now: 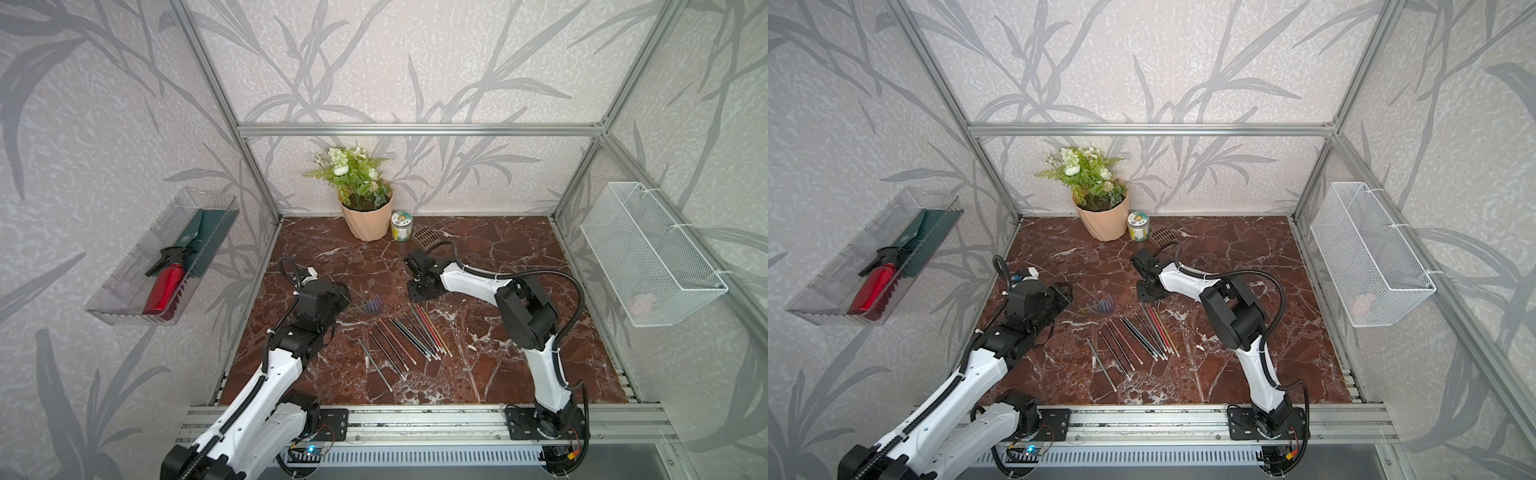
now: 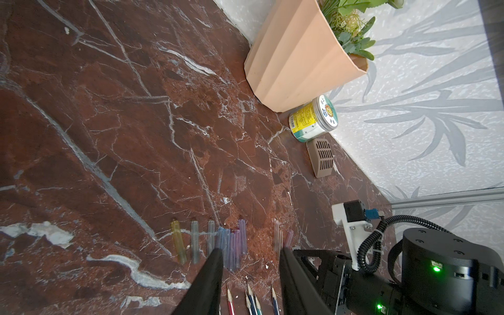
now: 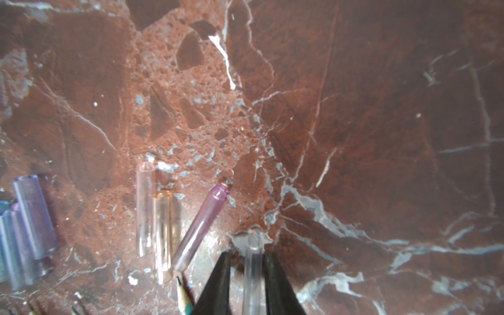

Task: Remove the protective cover of the pencils
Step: Move the protective sleeve to the center of the board, then reset both arms

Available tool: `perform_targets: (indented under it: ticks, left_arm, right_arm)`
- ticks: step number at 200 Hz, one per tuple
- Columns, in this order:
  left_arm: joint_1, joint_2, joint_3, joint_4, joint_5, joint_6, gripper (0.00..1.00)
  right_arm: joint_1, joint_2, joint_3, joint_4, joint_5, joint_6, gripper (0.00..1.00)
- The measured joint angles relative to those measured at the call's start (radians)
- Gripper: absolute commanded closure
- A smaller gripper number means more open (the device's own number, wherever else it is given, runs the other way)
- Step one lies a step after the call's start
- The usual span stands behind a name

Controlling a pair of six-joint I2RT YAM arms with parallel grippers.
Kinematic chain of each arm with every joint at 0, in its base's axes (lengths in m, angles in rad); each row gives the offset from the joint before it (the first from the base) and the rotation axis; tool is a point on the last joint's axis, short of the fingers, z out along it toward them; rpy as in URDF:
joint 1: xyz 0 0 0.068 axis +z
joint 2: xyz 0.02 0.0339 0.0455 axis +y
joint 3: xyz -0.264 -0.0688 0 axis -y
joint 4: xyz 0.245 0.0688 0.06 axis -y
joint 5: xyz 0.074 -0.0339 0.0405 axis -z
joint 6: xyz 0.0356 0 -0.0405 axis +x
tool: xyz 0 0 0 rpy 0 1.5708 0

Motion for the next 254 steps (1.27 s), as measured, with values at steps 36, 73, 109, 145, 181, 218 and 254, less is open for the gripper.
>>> perform_targets:
  ticks: [36, 73, 109, 145, 181, 218, 254]
  left_arm:
    - [0.011, -0.009, 0.000, -0.008, -0.011, 0.035, 0.17]
    - [0.020, -0.074, -0.001, 0.008, -0.108, 0.145, 0.11]
    - [0.027, -0.158, -0.212, 0.314, -0.291, 0.390, 0.11]
    - [0.090, -0.059, -0.310, 0.510, -0.517, 0.555, 0.00]
    - [0.133, 0.188, -0.294, 0.770, -0.669, 0.705, 0.00]
    - [0.179, 0.497, -0.304, 1.015, -0.676, 0.829, 0.01]
    - [0.185, 0.561, -0.301, 1.113, -0.661, 0.910, 0.09]
  right_arm:
    - [0.000, -0.105, -0.038, 0.001, 0.012, -0.007, 0.51]
    - [-0.002, -0.336, -0.150, 0.019, 0.050, -0.016, 0.22]
    - [-0.091, -0.736, -0.379, 0.114, 0.097, -0.014, 0.13]
    - [-0.294, -0.995, -0.690, 0.489, 0.226, -0.141, 0.00]
    - [-0.558, -0.978, -0.979, 0.731, 0.167, -0.261, 0.01]
    - [-0.606, -0.811, -1.090, 0.898, 0.150, -0.371, 0.01]
    - [-0.605, -0.626, -1.187, 1.240, 0.153, -0.437, 0.01]
